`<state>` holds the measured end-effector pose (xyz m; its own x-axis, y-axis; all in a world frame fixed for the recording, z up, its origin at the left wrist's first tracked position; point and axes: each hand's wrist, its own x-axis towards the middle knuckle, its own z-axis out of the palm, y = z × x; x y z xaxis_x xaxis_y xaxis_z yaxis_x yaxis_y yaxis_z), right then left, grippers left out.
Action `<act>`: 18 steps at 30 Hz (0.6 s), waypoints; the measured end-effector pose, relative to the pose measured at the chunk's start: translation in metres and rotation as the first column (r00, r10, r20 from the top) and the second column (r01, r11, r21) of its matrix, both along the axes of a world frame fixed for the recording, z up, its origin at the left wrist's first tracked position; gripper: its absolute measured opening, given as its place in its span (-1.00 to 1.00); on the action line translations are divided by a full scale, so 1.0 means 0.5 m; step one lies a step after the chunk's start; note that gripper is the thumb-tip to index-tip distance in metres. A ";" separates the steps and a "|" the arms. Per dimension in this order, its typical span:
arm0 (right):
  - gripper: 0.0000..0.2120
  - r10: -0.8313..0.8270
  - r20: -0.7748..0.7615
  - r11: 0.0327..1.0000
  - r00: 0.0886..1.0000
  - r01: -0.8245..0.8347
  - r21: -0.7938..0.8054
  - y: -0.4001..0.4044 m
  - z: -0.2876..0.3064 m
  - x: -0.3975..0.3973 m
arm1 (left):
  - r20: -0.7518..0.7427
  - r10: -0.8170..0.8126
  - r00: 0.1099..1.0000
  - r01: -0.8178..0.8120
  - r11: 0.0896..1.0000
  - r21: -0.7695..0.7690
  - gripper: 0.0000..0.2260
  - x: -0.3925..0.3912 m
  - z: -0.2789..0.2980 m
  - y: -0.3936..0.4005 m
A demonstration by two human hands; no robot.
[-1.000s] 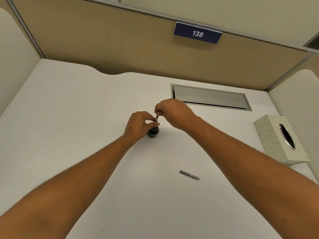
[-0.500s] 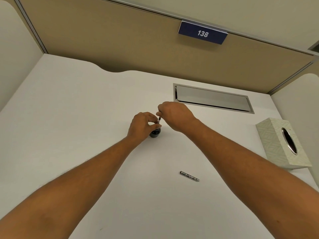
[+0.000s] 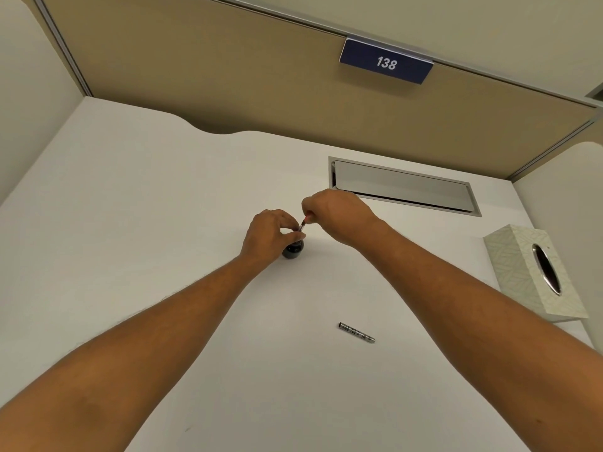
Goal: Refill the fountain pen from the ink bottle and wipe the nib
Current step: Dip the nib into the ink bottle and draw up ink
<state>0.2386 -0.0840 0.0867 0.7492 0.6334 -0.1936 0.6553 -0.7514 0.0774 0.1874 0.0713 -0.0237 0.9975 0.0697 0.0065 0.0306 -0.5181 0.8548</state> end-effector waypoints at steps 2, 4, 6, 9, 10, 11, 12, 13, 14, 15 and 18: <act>-0.82 -0.004 0.014 1.000 1.000 0.004 -0.006 -0.003 -0.005 -0.001 | -0.001 -0.005 1.000 0.005 1.000 0.002 -0.88 0.000 -0.005 0.000; -0.72 -0.024 0.017 1.000 1.000 0.024 -0.019 -0.001 -0.009 -0.005 | 0.001 -0.005 1.000 0.005 1.000 0.003 -0.88 -0.002 -0.007 -0.001; -0.64 -0.066 0.023 0.997 0.998 0.067 -0.046 0.004 -0.011 -0.009 | 0.007 -0.006 1.000 0.006 1.000 0.013 -0.87 -0.002 -0.008 -0.001; -0.61 -0.099 0.054 0.991 0.994 0.103 -0.083 0.009 -0.012 -0.011 | 0.004 -0.004 1.000 0.004 1.000 0.007 -0.87 -0.001 -0.009 -0.001; -0.65 -0.094 0.068 0.990 0.993 0.100 -0.095 0.010 -0.014 -0.011 | 0.002 -0.001 1.000 0.001 1.000 0.005 -0.87 -0.001 -0.009 -0.001; -0.68 -0.084 0.080 0.991 0.993 0.092 -0.101 0.009 -0.015 -0.011 | -0.001 0.002 1.000 -0.002 1.000 0.005 -0.86 0.000 -0.010 0.000; -0.70 -0.080 0.074 0.992 0.994 0.086 -0.089 0.009 -0.016 -0.009 | -0.002 0.000 1.000 0.000 1.000 0.008 -0.86 -0.001 -0.010 0.001; -0.70 -0.081 0.046 0.995 0.996 0.083 -0.060 0.008 -0.014 -0.007 | 0.000 -0.002 1.000 0.002 1.000 0.007 -0.86 -0.002 -0.009 0.001; -0.72 -0.085 0.000 0.996 0.996 0.085 -0.017 0.007 -0.010 -0.005 | -0.001 -0.006 1.000 0.006 1.000 0.003 -0.87 -0.002 -0.009 0.002; -0.77 -0.076 -0.032 0.997 0.997 0.077 0.024 0.006 -0.007 -0.003 | -0.005 -0.009 1.000 0.009 1.000 -0.001 -0.87 -0.002 -0.008 0.003; -0.85 -0.030 -0.009 0.999 1.000 0.030 0.030 0.004 0.000 0.000 | -0.010 -0.010 1.000 0.010 1.000 0.003 -0.87 -0.001 -0.007 0.002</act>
<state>0.2387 -0.0819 0.0869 0.7664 0.6161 -0.1817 0.6329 -0.7727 0.0490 0.1870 0.0721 -0.0272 0.9982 0.0600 -0.0036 0.0344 -0.5211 0.8528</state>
